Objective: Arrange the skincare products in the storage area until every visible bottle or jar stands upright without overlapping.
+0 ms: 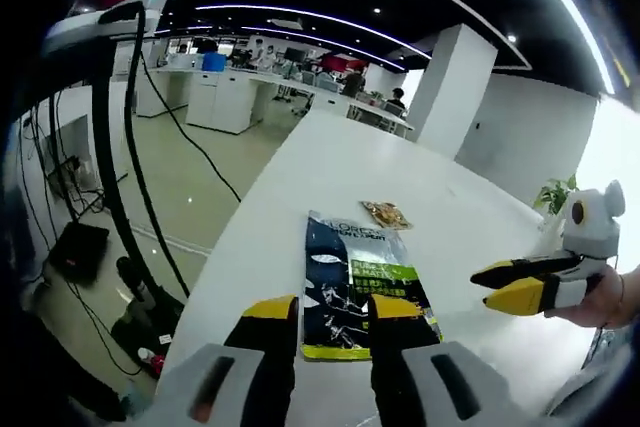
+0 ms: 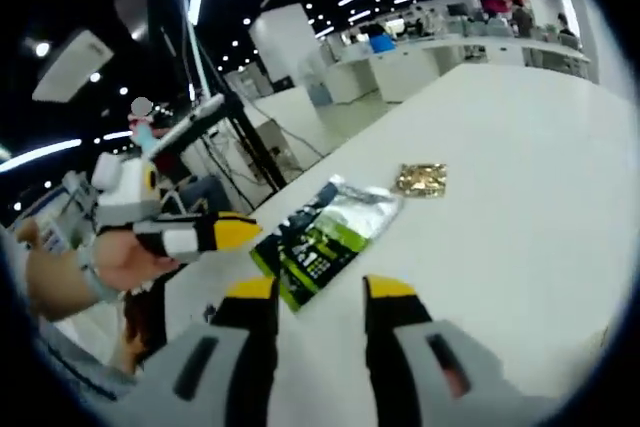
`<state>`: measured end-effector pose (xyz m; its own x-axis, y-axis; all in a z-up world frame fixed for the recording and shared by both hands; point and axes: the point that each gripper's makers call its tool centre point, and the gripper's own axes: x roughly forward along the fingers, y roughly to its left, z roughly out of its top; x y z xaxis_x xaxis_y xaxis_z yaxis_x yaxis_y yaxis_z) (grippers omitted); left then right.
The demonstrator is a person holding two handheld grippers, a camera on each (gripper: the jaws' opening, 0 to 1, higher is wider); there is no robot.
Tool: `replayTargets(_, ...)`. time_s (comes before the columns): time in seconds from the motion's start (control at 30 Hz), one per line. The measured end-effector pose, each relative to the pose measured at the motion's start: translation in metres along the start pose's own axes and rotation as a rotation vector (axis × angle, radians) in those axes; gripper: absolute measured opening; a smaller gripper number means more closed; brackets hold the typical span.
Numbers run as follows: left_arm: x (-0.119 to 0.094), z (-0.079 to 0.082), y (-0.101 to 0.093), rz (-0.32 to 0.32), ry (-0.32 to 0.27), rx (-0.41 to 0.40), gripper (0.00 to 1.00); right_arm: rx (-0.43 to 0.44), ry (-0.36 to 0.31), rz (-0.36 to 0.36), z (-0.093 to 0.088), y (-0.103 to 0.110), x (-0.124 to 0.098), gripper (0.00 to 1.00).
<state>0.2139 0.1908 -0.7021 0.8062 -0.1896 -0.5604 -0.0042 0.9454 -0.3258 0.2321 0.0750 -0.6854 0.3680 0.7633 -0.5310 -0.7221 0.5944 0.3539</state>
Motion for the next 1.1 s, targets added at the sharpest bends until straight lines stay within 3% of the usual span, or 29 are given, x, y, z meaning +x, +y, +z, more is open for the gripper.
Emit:
replayTargets(0.23, 0.015, -0.002, 0.002, -0.01, 0.07, -0.023, 0.26, -0.042, 0.096, -0.061, -0.01, -0.003, 0.025, 0.31)
replayTargets(0.37, 0.019, -0.011, 0.009, 0.027, 0.13, 0.05, 0.24, -0.053, 0.118, -0.071, -0.013, -0.002, 0.032, 0.31)
replayTargets(0.43, 0.021, -0.009, 0.008, 0.026, 0.12, 0.058, 0.23, -0.046, 0.135, -0.083, -0.017, -0.004, 0.033, 0.3)
replayTargets(0.6, 0.021, -0.009, 0.007, 0.016, 0.13, 0.04, 0.22, -0.059, 0.127, -0.092, -0.015, -0.003, 0.038, 0.29)
replayTargets(0.87, 0.022, -0.012, 0.002, -0.003, 0.161, 0.091, 0.2, -0.053, 0.124, -0.079, -0.016, 0.002, 0.043, 0.28)
replayTargets(0.93, 0.022, -0.012, 0.003, -0.007, 0.166, 0.09, 0.18, -0.02, 0.122, -0.06, -0.016, 0.005, 0.043, 0.27)
replayTargets(0.97, 0.02, -0.019, 0.002, -0.011, 0.205, 0.044, 0.14, 0.011, 0.123, -0.041, -0.017, 0.008, 0.043, 0.26)
replayTargets(1.0, 0.022, -0.019, -0.004, -0.056, 0.206, 0.025, 0.14, 0.044, 0.133, -0.035, -0.02, 0.012, 0.044, 0.25)
replayTargets(1.1, 0.025, -0.02, 0.002, -0.02, 0.195, 0.029, 0.1, -0.016, 0.136, -0.056, -0.02, 0.008, 0.041, 0.21)
